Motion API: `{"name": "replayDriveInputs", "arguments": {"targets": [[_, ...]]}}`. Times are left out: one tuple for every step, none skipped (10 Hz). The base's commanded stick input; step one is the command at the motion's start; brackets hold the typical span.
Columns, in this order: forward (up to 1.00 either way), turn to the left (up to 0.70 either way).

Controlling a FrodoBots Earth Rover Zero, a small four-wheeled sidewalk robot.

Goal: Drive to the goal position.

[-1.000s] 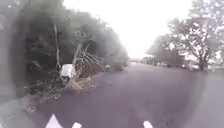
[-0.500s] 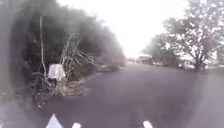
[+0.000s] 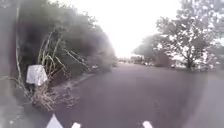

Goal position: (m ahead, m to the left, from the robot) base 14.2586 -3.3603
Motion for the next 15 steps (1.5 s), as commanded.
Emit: {"name": "replayDriveInputs", "arguments": {"targets": [[0.7, -0.35], [0.7, -0.35], [0.7, -0.35], [0.7, -0.35], [0.7, -0.35], [0.7, -0.35], [0.7, -0.35], [0.7, -0.35], [0.7, -0.35], [0.7, 0.0], [0.7, 0.0], [0.7, 0.0], [0.7, 0.0], [0.7, 0.0], [0.7, 0.0]]}}
